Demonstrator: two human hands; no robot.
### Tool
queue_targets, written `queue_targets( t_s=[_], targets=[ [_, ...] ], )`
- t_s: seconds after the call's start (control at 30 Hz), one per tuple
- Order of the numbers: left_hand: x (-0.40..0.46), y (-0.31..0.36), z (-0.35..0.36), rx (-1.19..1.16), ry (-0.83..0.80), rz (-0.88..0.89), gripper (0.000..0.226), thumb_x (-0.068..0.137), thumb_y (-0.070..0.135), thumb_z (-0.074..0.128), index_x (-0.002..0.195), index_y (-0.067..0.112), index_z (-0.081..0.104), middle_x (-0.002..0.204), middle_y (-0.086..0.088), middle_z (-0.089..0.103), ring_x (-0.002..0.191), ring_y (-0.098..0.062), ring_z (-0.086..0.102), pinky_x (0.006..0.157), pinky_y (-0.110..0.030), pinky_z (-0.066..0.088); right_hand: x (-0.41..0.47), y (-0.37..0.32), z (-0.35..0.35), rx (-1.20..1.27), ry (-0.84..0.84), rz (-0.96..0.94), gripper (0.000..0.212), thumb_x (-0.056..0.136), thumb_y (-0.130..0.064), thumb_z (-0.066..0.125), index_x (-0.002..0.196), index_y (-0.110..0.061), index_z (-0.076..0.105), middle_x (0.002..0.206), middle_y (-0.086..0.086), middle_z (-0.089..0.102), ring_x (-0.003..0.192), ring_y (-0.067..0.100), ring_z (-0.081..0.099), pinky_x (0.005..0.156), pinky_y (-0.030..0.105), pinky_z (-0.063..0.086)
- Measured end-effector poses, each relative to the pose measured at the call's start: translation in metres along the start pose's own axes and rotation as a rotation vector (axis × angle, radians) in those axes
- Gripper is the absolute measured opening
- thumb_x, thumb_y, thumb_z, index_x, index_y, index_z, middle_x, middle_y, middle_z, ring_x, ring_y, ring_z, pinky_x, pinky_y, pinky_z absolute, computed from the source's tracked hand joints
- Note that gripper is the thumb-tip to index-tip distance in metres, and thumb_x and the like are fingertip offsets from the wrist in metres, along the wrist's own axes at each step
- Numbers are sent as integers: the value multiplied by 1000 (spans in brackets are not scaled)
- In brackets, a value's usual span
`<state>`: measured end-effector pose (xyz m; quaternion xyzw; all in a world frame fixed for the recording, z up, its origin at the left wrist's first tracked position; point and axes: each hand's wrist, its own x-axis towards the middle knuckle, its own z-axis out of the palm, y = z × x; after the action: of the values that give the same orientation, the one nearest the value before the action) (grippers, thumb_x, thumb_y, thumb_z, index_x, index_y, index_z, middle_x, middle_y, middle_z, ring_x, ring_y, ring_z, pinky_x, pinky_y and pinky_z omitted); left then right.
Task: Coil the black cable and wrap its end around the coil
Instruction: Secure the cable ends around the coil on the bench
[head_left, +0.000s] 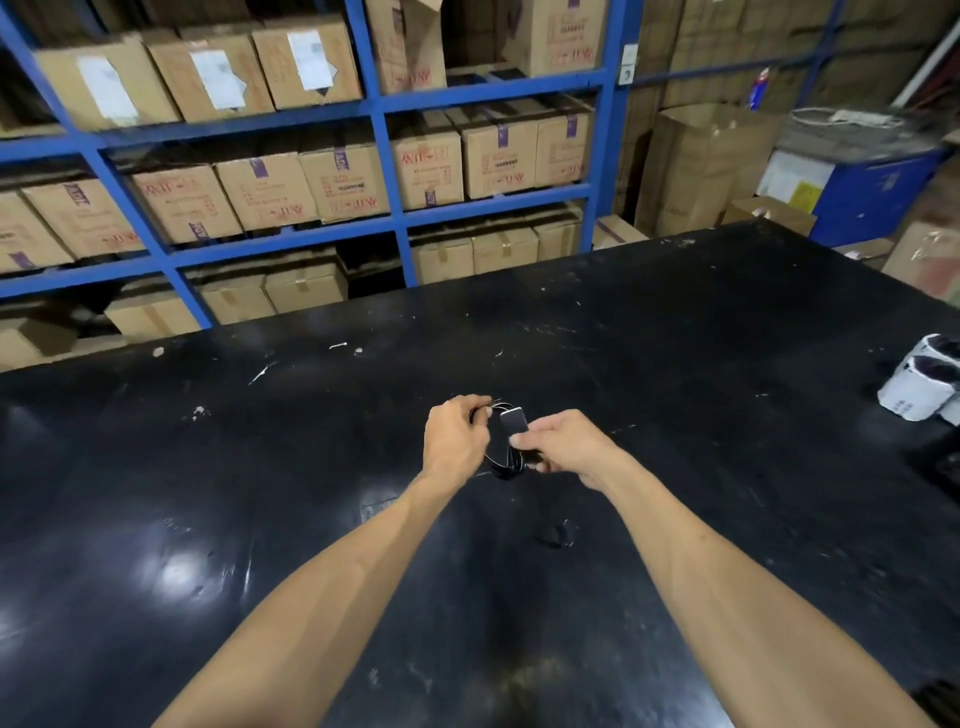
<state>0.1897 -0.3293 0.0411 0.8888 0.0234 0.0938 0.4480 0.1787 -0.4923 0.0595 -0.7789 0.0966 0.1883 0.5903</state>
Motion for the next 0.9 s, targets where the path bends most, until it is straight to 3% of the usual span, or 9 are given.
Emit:
queue_targets(
  t_s=[0.1,0.2,0.3,0.37,0.43,0.57,0.63,0.73,0.9],
  targets=[
    [0,14,-3,-4,59,82,25,95,15,58,114,12,75,106,-5,76,97,-20,70,89,-33,54,-2,-20,9,-19,33,64,14,98,-1,57,87,-7,64,89,15,69,61,20,69,69,31,62],
    [0,23,-4,-85,75,149,22,96,7,59,111,7,75,104,-8,74,94,-21,68,88,-26,52,2,-30,14,-45,66,95,8,91,2,59,91,0,67,90,21,74,78,33,78,84,46,64],
    [-2,29,-5,-96,101,211,20,96,4,58,109,5,74,99,-8,72,87,-16,65,77,-6,44,4,-34,15,60,179,124,17,86,2,68,101,9,70,96,21,77,70,30,79,74,41,66],
    [-1,32,-5,-117,114,230,20,97,3,57,109,4,74,96,-8,70,83,-12,62,75,-4,42,2,-39,16,238,282,123,13,86,2,72,97,8,71,88,21,76,51,23,73,53,30,62],
    [-1,37,-5,-153,126,236,20,98,3,57,107,5,74,95,-7,69,82,-10,62,75,-5,43,0,-44,18,411,366,122,8,84,0,77,86,5,73,74,16,73,45,17,66,44,24,55],
    [6,44,-5,-236,70,120,20,96,10,60,109,11,75,110,0,65,95,-11,66,89,-22,53,-1,-53,17,628,375,105,5,89,-1,68,90,1,73,75,11,71,56,13,64,55,23,56],
    [13,42,-6,-291,-19,49,21,95,13,59,108,13,76,101,-2,72,86,-12,69,86,-30,57,-1,-57,13,679,309,102,10,95,1,60,92,-1,69,77,10,67,58,11,60,53,21,53],
    [19,42,-12,-375,-105,-12,21,95,11,61,108,9,76,79,-1,73,69,-8,62,77,-25,55,-5,-62,8,721,211,115,11,98,3,54,94,-1,64,79,12,65,60,12,59,49,20,51],
    [19,42,-16,-350,-76,-14,22,94,13,64,113,10,76,82,-5,77,71,-7,66,81,-26,56,-10,-69,4,736,107,102,21,96,14,44,91,4,62,92,18,61,66,19,59,50,16,50]
  ],
)
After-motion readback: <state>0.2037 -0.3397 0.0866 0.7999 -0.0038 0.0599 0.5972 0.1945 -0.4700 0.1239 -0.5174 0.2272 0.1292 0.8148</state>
